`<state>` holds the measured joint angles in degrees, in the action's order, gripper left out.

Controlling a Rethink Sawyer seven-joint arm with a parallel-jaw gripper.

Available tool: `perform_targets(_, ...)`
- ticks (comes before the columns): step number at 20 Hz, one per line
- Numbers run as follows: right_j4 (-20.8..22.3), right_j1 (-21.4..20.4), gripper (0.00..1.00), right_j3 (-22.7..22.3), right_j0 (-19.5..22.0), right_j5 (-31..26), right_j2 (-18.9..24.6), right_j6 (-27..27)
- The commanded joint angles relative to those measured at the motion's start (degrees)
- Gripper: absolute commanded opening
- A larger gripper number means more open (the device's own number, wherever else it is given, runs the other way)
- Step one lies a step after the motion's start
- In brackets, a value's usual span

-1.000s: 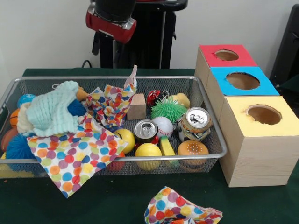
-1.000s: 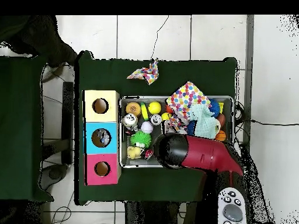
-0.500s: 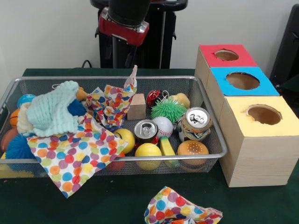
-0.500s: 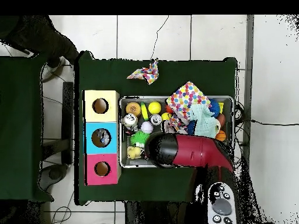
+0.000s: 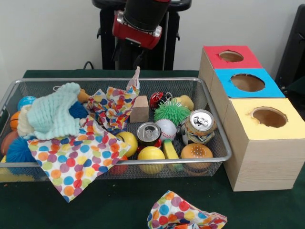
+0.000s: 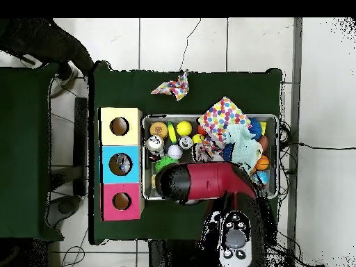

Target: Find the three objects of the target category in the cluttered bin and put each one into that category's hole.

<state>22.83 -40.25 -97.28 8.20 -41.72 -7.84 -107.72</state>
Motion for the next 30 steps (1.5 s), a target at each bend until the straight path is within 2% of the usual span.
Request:
perform_targets(1,5.02,3.59,1.00,-1.17,-1.09,0.93,3.62,1.69)
perform_targets(8,2.28,5.10,1.00,-1.51,-1.25,2.94,4.42,-2.64)
perform_targets(16,-0.25,7.12,1.00,-2.34,-2.23,9.05,4.01,-8.97)
perform_targets(23,-1.57,12.79,1.00,1.82,-7.19,11.15,1.54,-14.15)
perform_targets(30,-5.12,16.83,1.00,4.00,-9.63,15.10,1.56,-15.26)
